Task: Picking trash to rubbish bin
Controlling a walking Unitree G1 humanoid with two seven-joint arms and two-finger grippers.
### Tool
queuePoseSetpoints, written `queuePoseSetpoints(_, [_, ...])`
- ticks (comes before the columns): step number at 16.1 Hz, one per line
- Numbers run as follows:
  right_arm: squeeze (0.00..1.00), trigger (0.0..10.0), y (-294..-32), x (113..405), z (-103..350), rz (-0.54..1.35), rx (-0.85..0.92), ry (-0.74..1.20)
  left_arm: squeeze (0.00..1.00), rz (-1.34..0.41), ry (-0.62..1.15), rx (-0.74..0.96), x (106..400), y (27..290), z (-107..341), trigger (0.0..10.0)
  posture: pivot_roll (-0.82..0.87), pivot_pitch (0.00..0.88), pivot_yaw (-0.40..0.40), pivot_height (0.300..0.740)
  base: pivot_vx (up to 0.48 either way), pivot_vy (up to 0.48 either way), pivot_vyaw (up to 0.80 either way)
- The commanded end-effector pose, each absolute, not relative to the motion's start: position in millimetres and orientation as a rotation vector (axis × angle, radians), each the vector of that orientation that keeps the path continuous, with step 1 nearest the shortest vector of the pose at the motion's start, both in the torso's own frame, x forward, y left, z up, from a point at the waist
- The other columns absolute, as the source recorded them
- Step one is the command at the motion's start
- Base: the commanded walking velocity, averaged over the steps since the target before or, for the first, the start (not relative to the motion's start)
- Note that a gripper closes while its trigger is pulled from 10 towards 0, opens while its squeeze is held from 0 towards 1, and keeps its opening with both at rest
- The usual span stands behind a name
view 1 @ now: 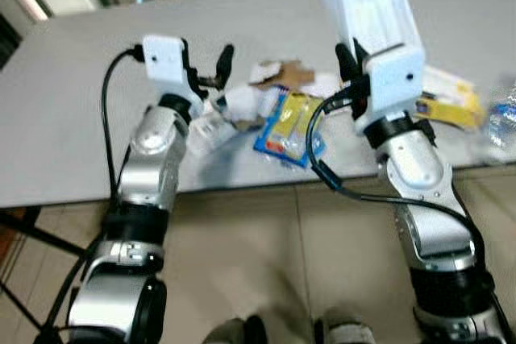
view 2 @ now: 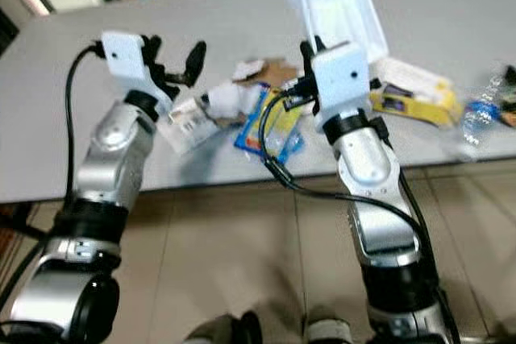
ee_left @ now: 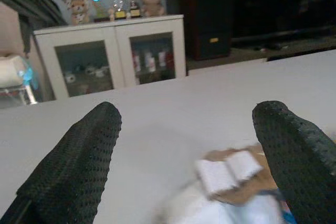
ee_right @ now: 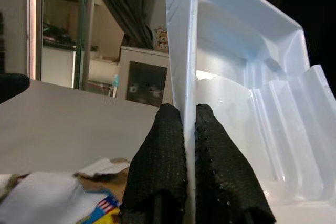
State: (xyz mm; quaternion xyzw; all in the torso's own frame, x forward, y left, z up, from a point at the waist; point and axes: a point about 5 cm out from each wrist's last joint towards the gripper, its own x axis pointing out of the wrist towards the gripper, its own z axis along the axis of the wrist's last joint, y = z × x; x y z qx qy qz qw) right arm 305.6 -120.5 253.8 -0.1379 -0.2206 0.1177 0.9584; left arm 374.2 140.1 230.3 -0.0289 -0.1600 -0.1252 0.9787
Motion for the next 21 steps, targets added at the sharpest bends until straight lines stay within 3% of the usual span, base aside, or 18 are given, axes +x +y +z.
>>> queuePoseSetpoints(1, [0.00,10.0,-122,304,256,0.240,-0.286,-0.461,0.00,-0.234,-0.278,-0.053,374,142,223,10.0,-0.23,0.180,0.164,0.740,0.000,0.000,0.00])
queuePoseSetpoints(10, [0.00,10.0,-120,308,255,0.253,-0.290,-0.455,0.00,-0.046,-0.105,-0.048,366,154,205,10.0,-0.20,0.184,0.152,0.740,0.000,0.000,0.00])
queuePoseSetpoints(15, [0.00,10.0,-118,308,257,0.261,-0.294,-0.458,0.00,-0.054,0.049,-0.284,367,145,179,10.0,-0.21,0.191,0.147,0.740,0.000,0.000,0.00])
queuePoseSetpoints(21, [0.00,10.0,-120,307,255,0.260,-0.301,-0.450,0.00,-0.060,0.134,-0.452,368,140,179,10.0,-0.21,0.202,0.151,0.740,0.000,0.000,0.00])
